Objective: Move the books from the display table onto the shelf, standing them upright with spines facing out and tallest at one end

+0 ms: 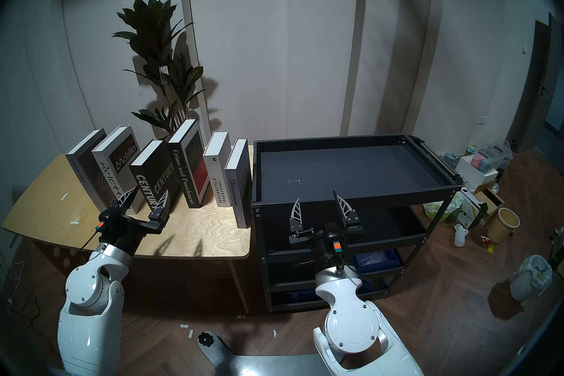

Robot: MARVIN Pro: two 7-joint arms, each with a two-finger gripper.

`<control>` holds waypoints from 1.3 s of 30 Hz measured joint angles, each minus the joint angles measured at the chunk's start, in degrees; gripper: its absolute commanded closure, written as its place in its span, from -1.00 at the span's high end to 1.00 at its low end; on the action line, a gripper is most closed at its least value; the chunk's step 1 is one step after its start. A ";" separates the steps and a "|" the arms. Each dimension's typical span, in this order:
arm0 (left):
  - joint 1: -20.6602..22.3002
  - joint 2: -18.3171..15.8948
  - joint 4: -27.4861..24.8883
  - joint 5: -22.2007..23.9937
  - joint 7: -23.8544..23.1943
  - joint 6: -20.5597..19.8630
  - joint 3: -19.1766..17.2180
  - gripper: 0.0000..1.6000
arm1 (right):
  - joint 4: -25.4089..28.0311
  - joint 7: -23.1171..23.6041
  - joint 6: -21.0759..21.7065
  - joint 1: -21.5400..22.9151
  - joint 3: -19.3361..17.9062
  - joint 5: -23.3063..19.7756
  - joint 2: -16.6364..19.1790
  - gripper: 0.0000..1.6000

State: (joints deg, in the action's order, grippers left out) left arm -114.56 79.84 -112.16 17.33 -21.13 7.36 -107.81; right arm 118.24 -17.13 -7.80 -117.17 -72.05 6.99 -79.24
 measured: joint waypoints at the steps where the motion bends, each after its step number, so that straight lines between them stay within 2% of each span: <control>1: -0.15 -0.11 0.11 0.32 -0.31 0.16 -0.34 1.00 | 0.00 -0.06 0.01 0.02 0.04 -0.03 0.06 1.00; 7: -0.52 -0.40 0.69 1.02 -1.10 0.77 -1.28 1.00 | 0.00 -0.29 0.04 0.09 0.17 -0.18 0.29 1.00; 13: 0.50 -1.02 3.37 0.42 -1.01 1.32 -1.96 1.00 | 0.01 -0.55 0.06 0.18 0.34 -0.32 0.55 1.00; 17: 3.13 -2.09 7.81 -1.73 0.58 1.24 -2.22 1.00 | 0.01 -0.80 0.06 0.26 0.49 -0.43 0.78 1.00; 24: 6.73 -4.47 12.64 -3.38 2.87 1.05 -1.01 1.00 | 0.00 -1.11 0.06 0.39 0.67 -0.60 1.07 1.00; 39: 14.97 -7.66 20.68 -3.67 2.38 1.33 1.58 1.00 | -0.03 -1.81 0.08 0.65 1.11 -1.02 1.78 1.00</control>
State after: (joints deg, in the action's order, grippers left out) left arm -99.59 72.18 -91.48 13.66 -18.75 8.69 -106.23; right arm 118.21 -18.94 -7.72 -116.51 -70.94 5.97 -77.46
